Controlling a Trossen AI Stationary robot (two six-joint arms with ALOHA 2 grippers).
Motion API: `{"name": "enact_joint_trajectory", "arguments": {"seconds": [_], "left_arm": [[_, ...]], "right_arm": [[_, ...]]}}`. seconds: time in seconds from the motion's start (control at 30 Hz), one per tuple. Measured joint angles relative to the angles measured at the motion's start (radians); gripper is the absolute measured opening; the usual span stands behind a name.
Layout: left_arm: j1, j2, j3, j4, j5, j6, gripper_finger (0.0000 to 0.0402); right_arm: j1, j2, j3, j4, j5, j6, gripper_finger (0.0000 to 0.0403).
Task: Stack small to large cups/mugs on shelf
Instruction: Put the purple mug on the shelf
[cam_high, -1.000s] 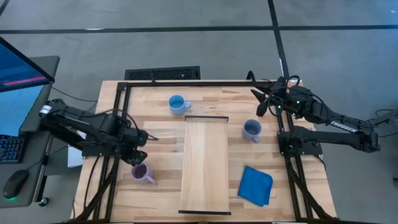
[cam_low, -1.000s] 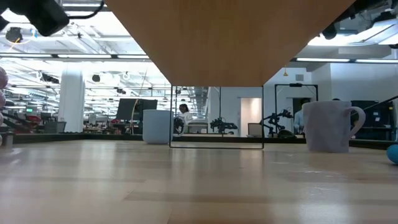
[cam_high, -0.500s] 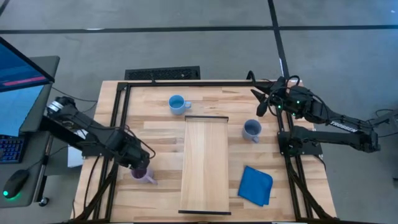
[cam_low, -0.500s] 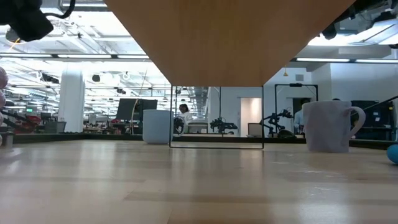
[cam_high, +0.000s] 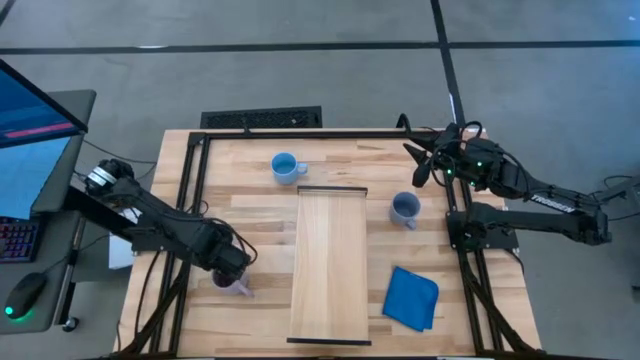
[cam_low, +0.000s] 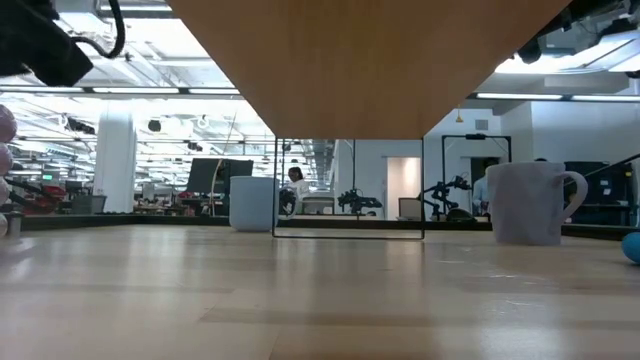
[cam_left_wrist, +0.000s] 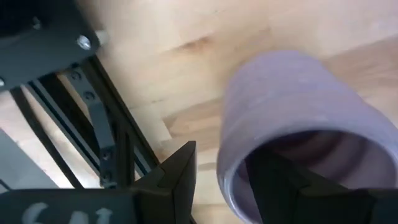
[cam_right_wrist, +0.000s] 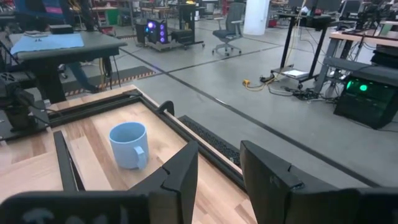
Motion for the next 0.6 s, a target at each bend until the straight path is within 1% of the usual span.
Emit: {"name": "enact_joint_trajectory", "arguments": {"seconds": [0.2,0.43,0.6], "left_arm": [[0.001,0.035,0.0,0.028,-0.01,0.062,0.0129],[0.001,0.03,0.0,0.056,-0.009,0.063,0.0129],[0.001,0.03,0.0,0.059,-0.007,0.136,0.0129]], "right_arm": [[0.0,0.0,0.0,0.0,0.0,0.0,0.0143],[0.0,0.0,0.0,0.0,0.0,-0.018,0.0143],[0.0,0.0,0.0,0.0,0.0,-0.027,0.0143]]}}
